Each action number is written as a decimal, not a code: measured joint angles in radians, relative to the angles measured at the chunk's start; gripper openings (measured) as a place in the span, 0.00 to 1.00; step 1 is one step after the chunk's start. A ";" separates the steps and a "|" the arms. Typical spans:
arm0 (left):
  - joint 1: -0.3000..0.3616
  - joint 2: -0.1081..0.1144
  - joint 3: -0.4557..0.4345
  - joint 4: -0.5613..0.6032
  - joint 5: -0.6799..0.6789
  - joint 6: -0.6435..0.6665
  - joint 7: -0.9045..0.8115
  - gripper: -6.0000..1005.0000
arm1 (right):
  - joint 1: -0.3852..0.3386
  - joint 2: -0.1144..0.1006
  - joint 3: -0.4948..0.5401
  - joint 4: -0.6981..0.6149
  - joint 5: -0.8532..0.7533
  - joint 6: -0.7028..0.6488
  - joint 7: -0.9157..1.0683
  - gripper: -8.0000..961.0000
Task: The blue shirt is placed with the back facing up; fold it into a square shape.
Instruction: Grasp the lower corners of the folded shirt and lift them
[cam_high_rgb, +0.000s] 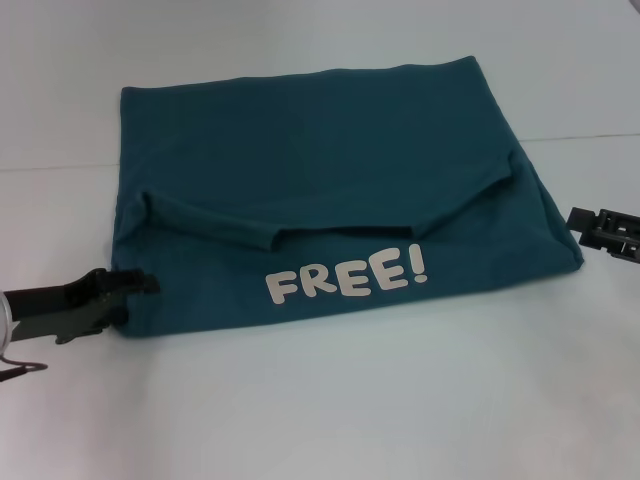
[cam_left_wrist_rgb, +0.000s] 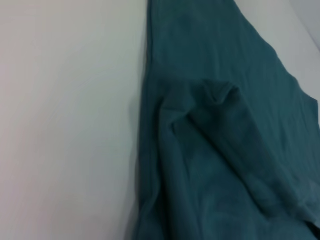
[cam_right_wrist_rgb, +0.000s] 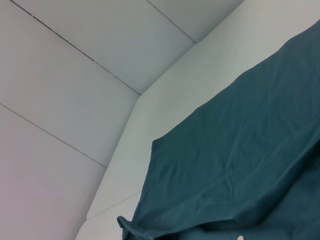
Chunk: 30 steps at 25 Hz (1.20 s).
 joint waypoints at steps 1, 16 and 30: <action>-0.001 0.000 0.003 -0.003 0.000 -0.005 0.000 0.68 | -0.001 0.000 0.000 0.000 0.000 0.000 0.000 0.60; -0.019 0.001 0.064 -0.002 0.001 -0.012 -0.009 0.63 | -0.010 0.000 0.000 0.000 0.000 -0.001 -0.002 0.58; -0.013 0.008 0.055 0.020 0.025 0.021 -0.012 0.12 | -0.002 -0.017 -0.008 -0.002 -0.014 -0.001 0.011 0.56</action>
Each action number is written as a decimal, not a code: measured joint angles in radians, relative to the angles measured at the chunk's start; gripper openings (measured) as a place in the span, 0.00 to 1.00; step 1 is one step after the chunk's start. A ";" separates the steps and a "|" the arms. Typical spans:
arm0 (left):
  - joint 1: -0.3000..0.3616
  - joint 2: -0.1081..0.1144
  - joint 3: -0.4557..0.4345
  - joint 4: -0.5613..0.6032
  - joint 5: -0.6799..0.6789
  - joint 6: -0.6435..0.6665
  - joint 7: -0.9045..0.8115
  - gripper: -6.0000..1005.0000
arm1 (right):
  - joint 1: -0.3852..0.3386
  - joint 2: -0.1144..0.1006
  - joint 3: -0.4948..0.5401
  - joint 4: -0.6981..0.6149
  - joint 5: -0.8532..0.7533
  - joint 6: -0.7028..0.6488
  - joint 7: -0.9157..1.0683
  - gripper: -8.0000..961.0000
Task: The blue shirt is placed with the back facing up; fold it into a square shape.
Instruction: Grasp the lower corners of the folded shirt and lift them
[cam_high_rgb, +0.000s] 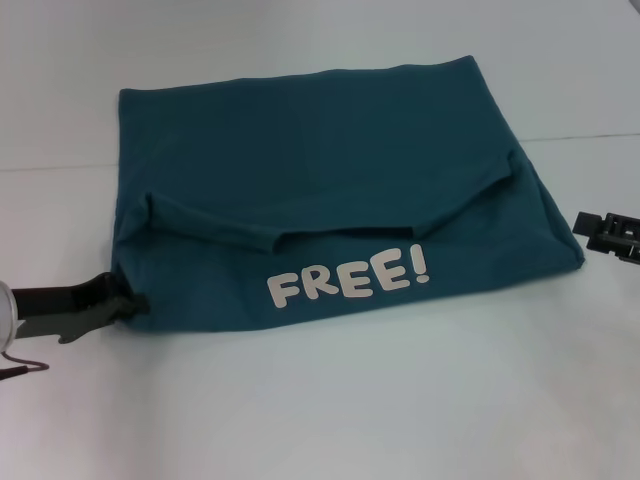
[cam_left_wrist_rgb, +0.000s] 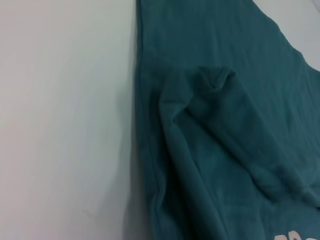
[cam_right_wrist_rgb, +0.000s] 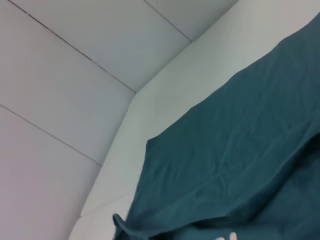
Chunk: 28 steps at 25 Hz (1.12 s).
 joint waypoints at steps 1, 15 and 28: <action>-0.001 0.002 -0.006 0.001 -0.002 0.008 0.002 0.10 | 0.004 -0.005 -0.001 -0.003 -0.011 0.000 0.007 0.56; -0.042 0.035 -0.057 -0.003 -0.004 0.071 0.005 0.01 | 0.289 -0.139 -0.006 -0.024 -0.637 0.096 0.354 0.54; -0.044 0.029 -0.058 -0.004 -0.008 0.064 0.010 0.01 | 0.378 -0.015 -0.015 -0.014 -0.804 0.305 0.395 0.53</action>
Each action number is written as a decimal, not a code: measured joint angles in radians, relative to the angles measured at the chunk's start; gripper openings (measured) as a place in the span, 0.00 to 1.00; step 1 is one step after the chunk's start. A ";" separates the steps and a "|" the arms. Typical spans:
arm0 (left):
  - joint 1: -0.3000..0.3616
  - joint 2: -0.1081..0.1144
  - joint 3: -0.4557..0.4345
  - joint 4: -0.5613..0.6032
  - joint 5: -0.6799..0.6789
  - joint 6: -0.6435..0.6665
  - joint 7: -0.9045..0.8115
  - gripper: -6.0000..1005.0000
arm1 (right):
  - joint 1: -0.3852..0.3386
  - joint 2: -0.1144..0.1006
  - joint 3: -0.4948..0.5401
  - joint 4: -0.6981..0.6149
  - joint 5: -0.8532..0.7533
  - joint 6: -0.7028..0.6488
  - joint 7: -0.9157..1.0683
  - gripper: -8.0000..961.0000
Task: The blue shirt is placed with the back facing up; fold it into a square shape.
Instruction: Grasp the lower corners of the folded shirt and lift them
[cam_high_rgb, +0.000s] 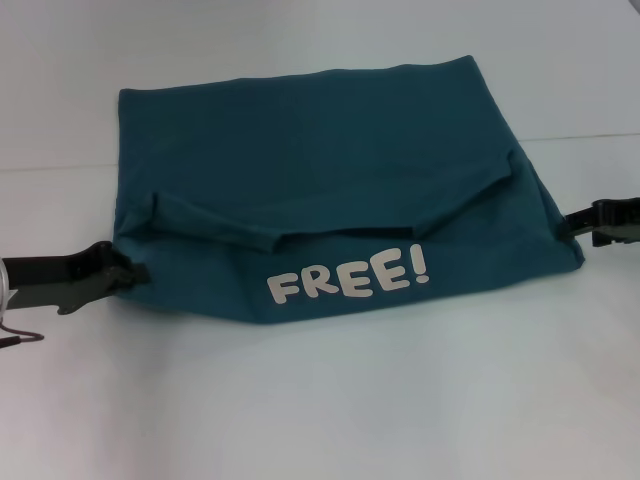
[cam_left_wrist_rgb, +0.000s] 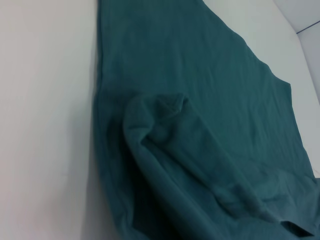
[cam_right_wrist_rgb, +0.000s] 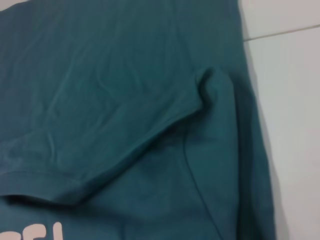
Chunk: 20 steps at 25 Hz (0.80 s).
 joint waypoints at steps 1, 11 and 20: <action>0.000 0.000 0.000 0.000 0.000 0.000 0.000 0.01 | 0.000 0.005 0.000 0.000 -0.001 0.007 0.000 0.53; 0.005 -0.010 0.000 0.001 -0.001 -0.012 0.000 0.01 | 0.004 0.045 -0.038 0.027 -0.003 0.094 0.000 0.51; 0.008 -0.010 0.000 0.001 -0.001 -0.013 0.000 0.01 | 0.014 0.051 -0.058 0.065 -0.003 0.137 0.001 0.50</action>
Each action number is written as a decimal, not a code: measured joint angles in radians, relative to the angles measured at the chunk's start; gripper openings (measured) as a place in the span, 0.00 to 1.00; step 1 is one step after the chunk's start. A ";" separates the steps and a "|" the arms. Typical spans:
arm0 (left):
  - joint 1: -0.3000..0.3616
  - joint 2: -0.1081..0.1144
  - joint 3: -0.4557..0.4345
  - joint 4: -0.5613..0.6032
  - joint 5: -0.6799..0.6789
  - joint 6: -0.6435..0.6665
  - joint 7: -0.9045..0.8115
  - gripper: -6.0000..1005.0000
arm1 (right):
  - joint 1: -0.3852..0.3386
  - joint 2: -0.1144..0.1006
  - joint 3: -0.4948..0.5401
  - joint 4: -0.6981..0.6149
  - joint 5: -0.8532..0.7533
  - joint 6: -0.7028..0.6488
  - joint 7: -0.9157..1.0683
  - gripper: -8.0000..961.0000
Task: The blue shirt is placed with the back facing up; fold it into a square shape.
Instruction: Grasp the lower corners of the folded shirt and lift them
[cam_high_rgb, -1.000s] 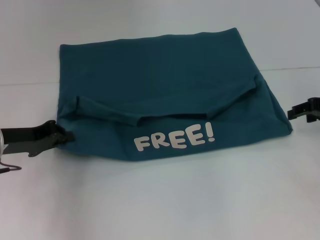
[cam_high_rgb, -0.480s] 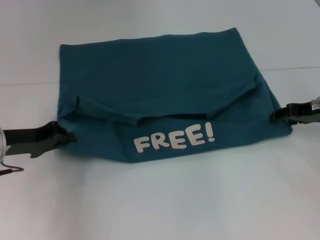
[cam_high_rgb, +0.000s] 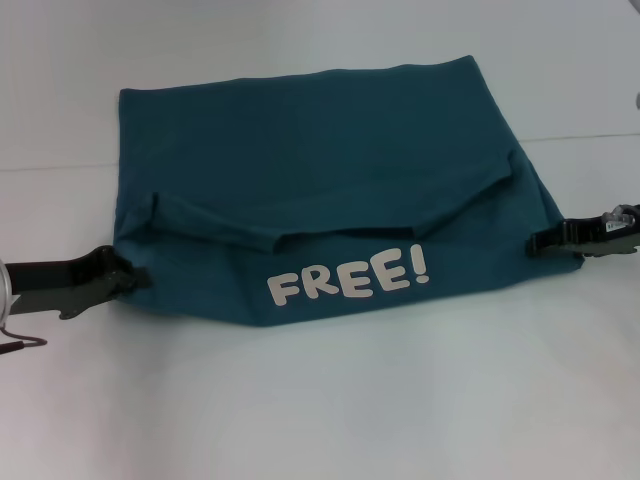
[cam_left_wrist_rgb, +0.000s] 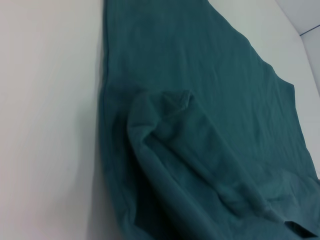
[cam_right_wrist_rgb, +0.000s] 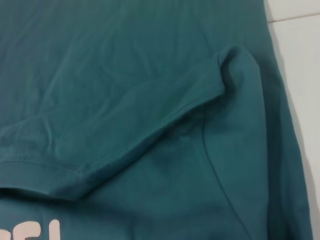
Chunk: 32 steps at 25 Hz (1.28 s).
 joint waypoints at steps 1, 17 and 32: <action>0.000 0.000 0.000 0.000 0.000 0.000 0.000 0.01 | 0.001 0.001 -0.005 0.001 -0.001 0.000 0.000 0.50; 0.001 0.002 0.000 0.000 0.000 0.004 0.000 0.01 | -0.002 -0.012 -0.012 -0.011 0.006 -0.034 0.000 0.24; 0.014 0.039 0.001 0.099 0.114 0.294 -0.011 0.01 | -0.060 -0.041 0.011 -0.247 -0.001 -0.520 0.032 0.05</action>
